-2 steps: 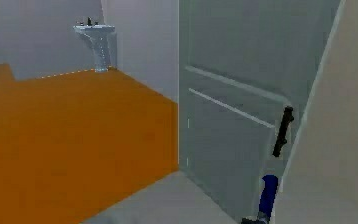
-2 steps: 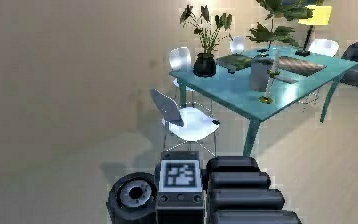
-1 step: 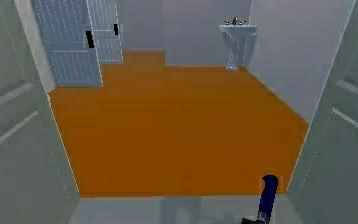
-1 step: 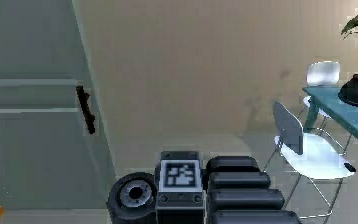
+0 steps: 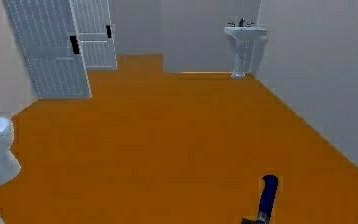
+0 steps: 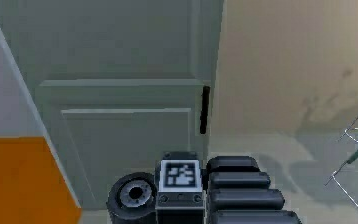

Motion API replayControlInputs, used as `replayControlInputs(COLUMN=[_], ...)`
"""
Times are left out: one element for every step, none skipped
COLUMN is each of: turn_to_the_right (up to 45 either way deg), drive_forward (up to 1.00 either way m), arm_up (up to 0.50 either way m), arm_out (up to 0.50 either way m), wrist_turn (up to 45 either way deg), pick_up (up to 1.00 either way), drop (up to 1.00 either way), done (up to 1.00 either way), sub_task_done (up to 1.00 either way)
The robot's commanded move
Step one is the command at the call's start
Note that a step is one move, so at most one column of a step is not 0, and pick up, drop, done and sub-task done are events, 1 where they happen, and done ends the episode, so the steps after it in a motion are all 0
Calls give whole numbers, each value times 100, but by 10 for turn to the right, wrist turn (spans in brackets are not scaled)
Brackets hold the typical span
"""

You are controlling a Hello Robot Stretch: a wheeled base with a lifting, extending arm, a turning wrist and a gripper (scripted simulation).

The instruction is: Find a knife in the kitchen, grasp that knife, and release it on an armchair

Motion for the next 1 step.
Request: replayControlInputs(turn_to_the_right=[-150], drive_forward=[0], arm_up=[0], arm_out=[0], wrist_turn=[0], pick_up=[0], drop=[0], done=[0], sub_task_done=[0])
